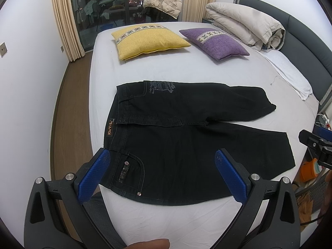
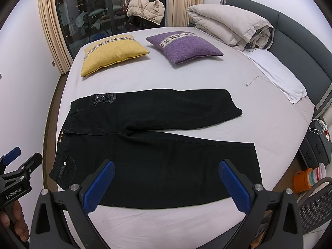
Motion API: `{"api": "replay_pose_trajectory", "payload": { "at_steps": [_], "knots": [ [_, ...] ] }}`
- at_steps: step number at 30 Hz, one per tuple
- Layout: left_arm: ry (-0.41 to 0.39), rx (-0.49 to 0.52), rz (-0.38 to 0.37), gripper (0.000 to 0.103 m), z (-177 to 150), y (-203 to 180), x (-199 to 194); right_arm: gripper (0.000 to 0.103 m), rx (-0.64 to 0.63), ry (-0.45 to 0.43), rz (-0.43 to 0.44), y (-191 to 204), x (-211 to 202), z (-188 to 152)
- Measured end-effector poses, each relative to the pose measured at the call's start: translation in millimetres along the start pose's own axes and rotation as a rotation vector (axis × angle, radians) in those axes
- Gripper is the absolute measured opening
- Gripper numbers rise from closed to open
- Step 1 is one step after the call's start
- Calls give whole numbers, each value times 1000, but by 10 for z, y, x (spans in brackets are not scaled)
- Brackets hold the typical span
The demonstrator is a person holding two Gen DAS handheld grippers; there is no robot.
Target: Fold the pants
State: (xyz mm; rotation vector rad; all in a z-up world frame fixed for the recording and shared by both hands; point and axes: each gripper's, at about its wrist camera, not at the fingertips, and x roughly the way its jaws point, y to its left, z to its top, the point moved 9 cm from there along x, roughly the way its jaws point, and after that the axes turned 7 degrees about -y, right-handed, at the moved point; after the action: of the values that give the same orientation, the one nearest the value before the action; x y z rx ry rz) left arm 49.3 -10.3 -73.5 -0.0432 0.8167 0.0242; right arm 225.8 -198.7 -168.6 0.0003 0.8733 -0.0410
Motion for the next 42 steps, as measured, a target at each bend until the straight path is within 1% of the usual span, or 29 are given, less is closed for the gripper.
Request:
{"api": "replay_pose_trajectory", "payload": {
  "at_steps": [23,29,38,42],
  "knots": [
    [7,-1,-1,103,-42,-19,41,103,1,2,7,28,15,-31],
    [15,-4,-3,103,-35,6,85,103,1,7,22,163,88,-101],
    [27,-6,2,103,-29,47,184,103,4,18,35,97,123,-90],
    [12,14,7,103,-6,39,263,103,10,13,70,89,182,-68]
  ]
}}
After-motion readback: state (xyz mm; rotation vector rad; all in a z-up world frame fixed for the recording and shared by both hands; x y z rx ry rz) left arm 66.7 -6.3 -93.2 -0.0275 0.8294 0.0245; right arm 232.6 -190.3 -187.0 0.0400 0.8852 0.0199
